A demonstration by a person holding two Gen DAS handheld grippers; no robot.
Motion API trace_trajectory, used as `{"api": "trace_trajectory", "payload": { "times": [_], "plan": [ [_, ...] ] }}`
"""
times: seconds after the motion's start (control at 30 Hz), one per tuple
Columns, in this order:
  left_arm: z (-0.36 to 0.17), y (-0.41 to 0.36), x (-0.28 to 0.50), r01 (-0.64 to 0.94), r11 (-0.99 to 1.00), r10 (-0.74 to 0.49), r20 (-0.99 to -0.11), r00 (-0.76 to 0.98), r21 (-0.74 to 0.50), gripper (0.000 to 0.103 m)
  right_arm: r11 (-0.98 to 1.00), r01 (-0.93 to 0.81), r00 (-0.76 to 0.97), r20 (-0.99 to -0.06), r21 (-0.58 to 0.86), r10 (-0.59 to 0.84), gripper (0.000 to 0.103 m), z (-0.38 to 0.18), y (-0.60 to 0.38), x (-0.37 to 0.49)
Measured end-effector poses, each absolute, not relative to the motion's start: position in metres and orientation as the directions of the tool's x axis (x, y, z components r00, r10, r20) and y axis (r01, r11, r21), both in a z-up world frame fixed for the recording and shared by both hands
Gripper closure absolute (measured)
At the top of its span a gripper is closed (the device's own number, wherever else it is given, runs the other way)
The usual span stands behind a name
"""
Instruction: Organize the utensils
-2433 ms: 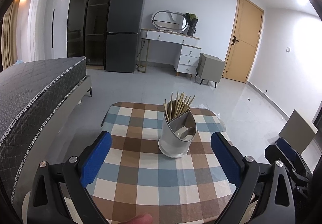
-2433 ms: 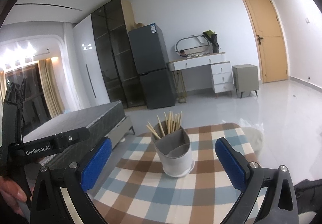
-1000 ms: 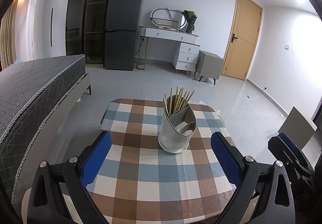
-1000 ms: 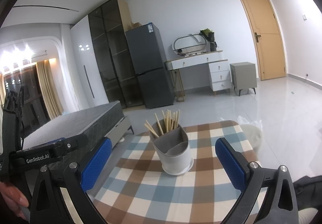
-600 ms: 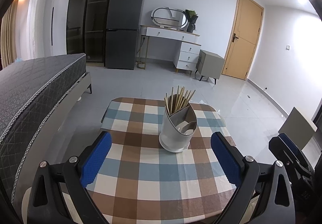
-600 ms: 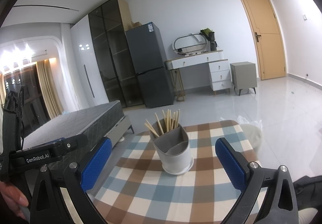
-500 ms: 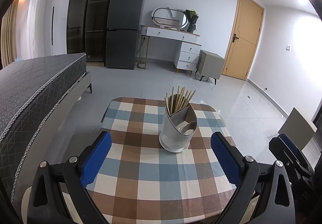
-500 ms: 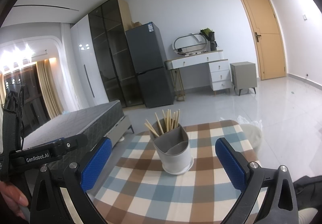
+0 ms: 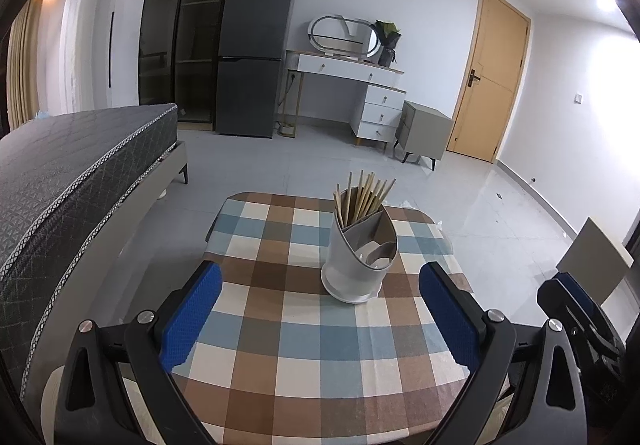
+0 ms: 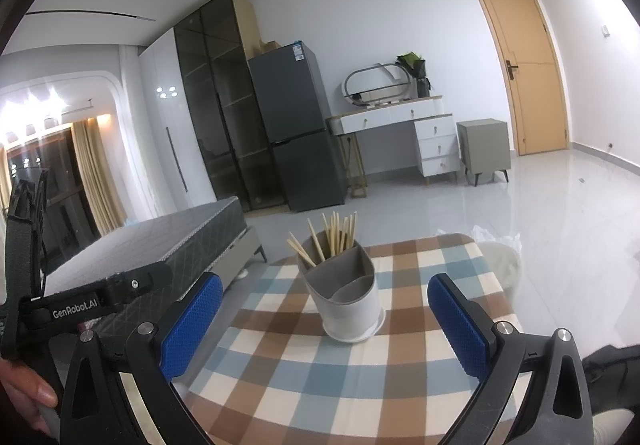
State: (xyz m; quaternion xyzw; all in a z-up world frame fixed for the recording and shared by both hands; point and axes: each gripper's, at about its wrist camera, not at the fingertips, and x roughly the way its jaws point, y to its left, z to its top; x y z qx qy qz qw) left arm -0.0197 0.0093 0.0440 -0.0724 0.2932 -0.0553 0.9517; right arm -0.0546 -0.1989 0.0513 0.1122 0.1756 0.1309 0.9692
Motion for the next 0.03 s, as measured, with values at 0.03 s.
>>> {"api": "trace_trajectory", "payload": {
  "times": [0.03],
  "plan": [
    [0.0432, 0.01, -0.0188, 0.061, 0.983, -0.148, -0.551, 0.822, -0.172, 0.007, 0.941, -0.214, 0.904, -0.311, 0.263, 0.293, 0.0, 0.0513, -0.1989, -0.0546]
  ]
}}
